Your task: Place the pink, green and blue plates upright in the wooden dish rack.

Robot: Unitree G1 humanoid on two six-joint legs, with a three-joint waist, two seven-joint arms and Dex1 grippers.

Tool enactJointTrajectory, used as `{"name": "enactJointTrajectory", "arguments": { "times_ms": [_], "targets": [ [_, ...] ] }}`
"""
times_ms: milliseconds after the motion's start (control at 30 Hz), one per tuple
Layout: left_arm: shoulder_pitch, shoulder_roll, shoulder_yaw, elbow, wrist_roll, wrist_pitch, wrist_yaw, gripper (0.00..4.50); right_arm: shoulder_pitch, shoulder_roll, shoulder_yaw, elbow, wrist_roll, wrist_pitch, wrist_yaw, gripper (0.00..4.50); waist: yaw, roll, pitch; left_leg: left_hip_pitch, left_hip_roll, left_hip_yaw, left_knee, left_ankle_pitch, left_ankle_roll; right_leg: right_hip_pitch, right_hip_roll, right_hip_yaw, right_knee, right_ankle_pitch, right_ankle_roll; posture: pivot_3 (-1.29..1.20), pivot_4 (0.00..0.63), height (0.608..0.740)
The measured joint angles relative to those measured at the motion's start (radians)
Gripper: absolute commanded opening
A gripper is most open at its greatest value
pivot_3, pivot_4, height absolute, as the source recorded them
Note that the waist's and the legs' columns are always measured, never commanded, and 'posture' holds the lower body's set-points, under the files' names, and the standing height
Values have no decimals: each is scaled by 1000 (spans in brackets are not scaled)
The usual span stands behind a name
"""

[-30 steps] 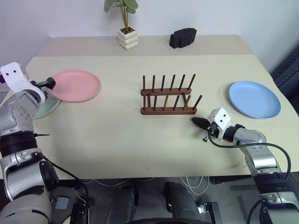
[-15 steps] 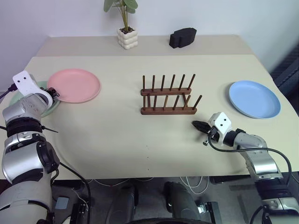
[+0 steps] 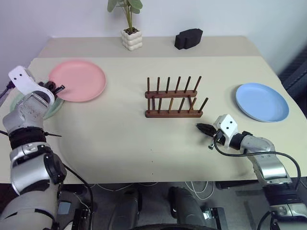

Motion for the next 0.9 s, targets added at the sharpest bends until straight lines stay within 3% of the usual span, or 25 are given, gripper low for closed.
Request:
{"name": "enactJointTrajectory", "arguments": {
  "times_ms": [100, 333, 633, 900],
  "targets": [
    [49, -33, -28, -222, -14, 15, -5, 0, -63, -22, -3, -89, 37, 60, 25, 833, -1, 0, 0, 0, 0, 0, 0, 0, -1, 0, 0, 0, 0, 0, 0, 0, 150, 730],
    [66, -87, -224, -540, 32, 65, 5, 0, -299, -34, 29, -301, 77, 156, 48, 4331, 1, 0, 0, 0, -1, 0, 0, 1, -2, 0, 1, 0, 0, 0, 0, 0, 150, 730],
    [-19, -212, -385, -697, 80, 174, 69, 0, -478, 105, 283, -280, -155, 87, -29, 4331, -1, 0, 0, -1, -2, 0, 0, 1, -2, -1, 2, 0, 0, 0, 0, 0, 150, 730],
    [-30, -280, -408, -808, 69, 305, 97, 0, -511, 151, 357, -151, -339, -35, -99, 4331, -1, 0, 0, -1, -2, 0, 0, 2, -3, -2, 2, 0, 0, 0, -1, 0, 150, 730]
  ]
}}
